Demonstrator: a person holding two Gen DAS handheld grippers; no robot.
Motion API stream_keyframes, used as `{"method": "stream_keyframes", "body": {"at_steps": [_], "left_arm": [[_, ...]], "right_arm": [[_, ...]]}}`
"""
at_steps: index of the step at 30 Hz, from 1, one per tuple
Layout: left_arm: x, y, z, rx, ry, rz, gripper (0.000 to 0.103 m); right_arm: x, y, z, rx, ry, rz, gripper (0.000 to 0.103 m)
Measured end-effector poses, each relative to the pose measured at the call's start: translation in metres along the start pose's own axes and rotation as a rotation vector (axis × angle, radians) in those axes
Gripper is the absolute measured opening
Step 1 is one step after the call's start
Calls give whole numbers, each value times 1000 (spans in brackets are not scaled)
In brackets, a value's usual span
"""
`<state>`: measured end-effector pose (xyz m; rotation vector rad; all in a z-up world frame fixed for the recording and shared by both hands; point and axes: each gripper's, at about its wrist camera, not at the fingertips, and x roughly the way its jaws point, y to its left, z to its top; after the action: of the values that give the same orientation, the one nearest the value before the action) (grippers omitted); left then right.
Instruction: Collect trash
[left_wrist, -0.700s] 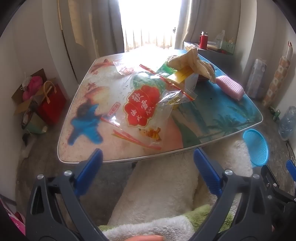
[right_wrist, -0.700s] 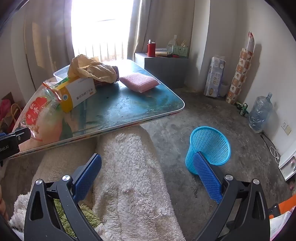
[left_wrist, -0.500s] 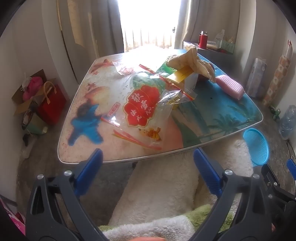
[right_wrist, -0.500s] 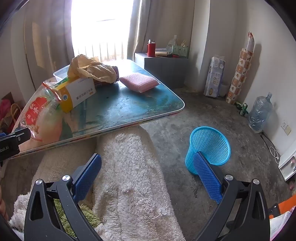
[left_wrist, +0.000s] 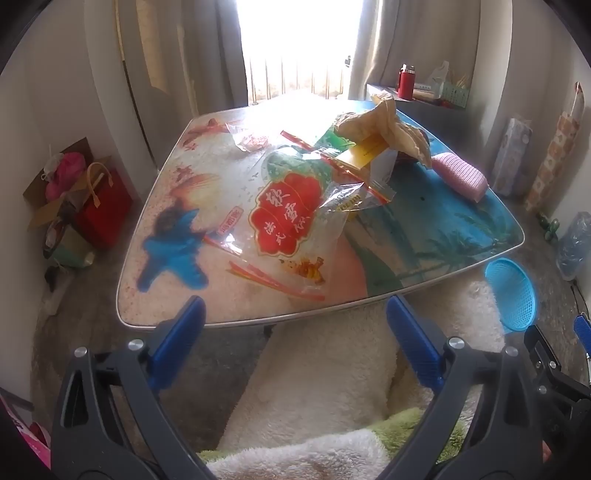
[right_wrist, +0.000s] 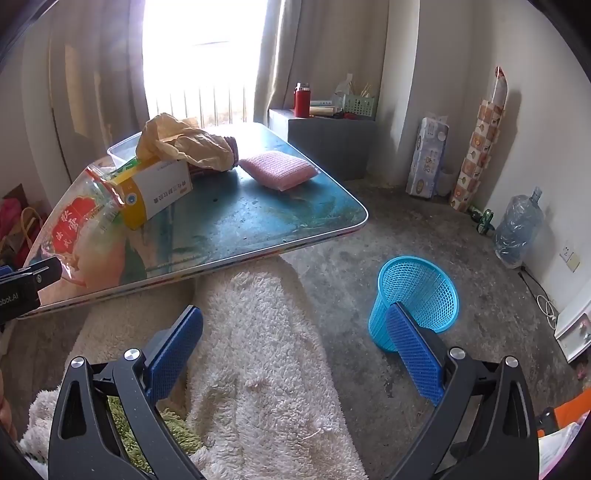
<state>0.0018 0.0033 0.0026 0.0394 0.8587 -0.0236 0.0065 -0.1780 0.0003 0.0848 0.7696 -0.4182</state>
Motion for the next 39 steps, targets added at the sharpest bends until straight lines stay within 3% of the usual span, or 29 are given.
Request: {"method": "stream_keyframes", "body": {"at_steps": [39], "left_arm": [[-2, 8, 0, -16, -7, 1, 94]], "right_arm": [[-3, 0, 0, -3, -8, -1, 97]]}}
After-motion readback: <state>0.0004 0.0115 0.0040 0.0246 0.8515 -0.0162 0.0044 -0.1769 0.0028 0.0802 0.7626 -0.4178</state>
